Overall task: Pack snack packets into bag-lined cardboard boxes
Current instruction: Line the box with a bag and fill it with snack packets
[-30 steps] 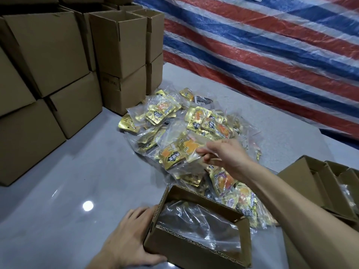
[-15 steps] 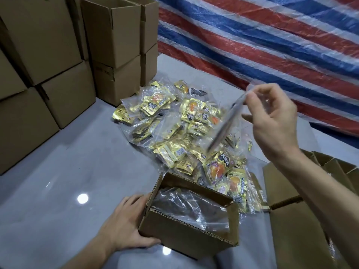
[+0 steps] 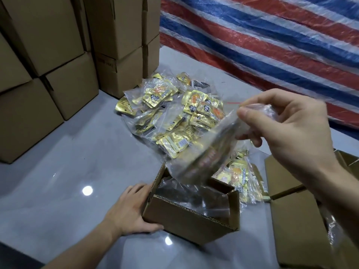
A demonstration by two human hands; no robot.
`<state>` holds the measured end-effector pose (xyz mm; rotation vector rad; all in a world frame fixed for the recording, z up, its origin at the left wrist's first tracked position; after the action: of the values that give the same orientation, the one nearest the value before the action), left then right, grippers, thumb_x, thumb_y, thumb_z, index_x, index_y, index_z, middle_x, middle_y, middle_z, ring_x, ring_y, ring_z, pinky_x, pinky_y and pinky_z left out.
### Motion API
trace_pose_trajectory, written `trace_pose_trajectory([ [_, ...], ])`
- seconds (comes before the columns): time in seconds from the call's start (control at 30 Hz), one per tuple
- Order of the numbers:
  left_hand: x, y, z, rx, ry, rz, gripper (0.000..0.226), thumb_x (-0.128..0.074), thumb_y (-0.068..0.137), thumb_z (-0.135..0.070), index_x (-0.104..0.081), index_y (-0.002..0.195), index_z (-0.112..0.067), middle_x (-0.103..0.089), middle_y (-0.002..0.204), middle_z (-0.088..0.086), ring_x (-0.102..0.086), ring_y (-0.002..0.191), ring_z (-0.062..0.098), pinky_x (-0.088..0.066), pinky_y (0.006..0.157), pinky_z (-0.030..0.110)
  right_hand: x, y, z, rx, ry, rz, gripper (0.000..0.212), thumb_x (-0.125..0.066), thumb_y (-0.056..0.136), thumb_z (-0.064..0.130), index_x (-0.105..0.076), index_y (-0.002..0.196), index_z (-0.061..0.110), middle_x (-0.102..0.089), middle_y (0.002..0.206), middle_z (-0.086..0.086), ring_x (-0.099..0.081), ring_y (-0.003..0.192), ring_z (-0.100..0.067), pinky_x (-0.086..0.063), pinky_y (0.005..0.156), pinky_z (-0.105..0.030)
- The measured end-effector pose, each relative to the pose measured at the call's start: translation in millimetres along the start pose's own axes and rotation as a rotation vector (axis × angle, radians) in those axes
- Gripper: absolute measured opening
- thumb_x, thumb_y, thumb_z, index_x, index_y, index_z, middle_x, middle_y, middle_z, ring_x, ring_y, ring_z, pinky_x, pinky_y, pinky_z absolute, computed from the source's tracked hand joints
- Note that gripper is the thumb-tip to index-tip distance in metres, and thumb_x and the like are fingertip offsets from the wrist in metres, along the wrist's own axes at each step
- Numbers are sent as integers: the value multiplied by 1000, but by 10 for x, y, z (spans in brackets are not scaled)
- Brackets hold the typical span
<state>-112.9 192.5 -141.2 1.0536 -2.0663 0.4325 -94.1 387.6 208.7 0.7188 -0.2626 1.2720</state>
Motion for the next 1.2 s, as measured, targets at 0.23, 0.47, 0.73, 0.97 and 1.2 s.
trace_pose_trajectory([
  [0.23, -72, 10, 90, 26, 31, 21, 110, -55, 51, -99, -42, 145, -42, -43, 142, -24, -37, 134, 4, -28, 112, 24, -25, -146, 238, -10, -206, 152, 10, -72, 89, 12, -73, 84, 22, -71, 63, -6, -68, 50, -15, -52, 47, -20],
  [0.47, -73, 20, 85, 11, 56, 25, 108, -53, 52, -100, -45, 143, -43, -43, 142, -24, -34, 136, 3, -28, 112, 27, 107, -264, 336, -27, -232, 216, 8, -71, 84, 21, -74, 77, 24, -71, 60, -6, -67, 45, -13, -49, 49, -14],
  [0.73, -15, 3, 50, 13, 0, -4, 101, -67, 51, -91, -50, 136, -40, -50, 132, -23, -39, 129, 3, -29, 110, 23, -232, -373, 16, -141, -434, 518, 9, -69, 84, 27, -73, 77, 26, -70, 72, 20, -63, 46, 1, -42, 46, -10],
  [0.97, 24, -6, 20, 14, -33, -21, 96, -72, 49, -85, -52, 131, -40, -49, 123, -25, -40, 124, 1, -26, 105, 17, -1146, -439, -567, -109, -658, 751, 15, -70, 90, 28, -68, 104, 27, -53, 77, 14, -50, 77, -5, -35, 64, -24],
  [1.2, 26, -1, 13, 13, -39, -23, 100, -71, 49, -86, -47, 137, -42, -49, 132, -24, -38, 130, -1, -22, 108, 15, -1193, -560, -886, -179, -597, 746, 66, -84, 68, 57, -60, 121, 26, -50, 84, 22, -52, 83, 0, -35, 61, -4],
])
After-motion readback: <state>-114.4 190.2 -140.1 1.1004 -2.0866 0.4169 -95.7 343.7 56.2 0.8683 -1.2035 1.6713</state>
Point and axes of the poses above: each hand's wrist, its own y-axis towards the middle knuckle, its own x-axis out of the back of the hand, z = x × y, the point moved 8 cm from there along y, towards the middle knuckle
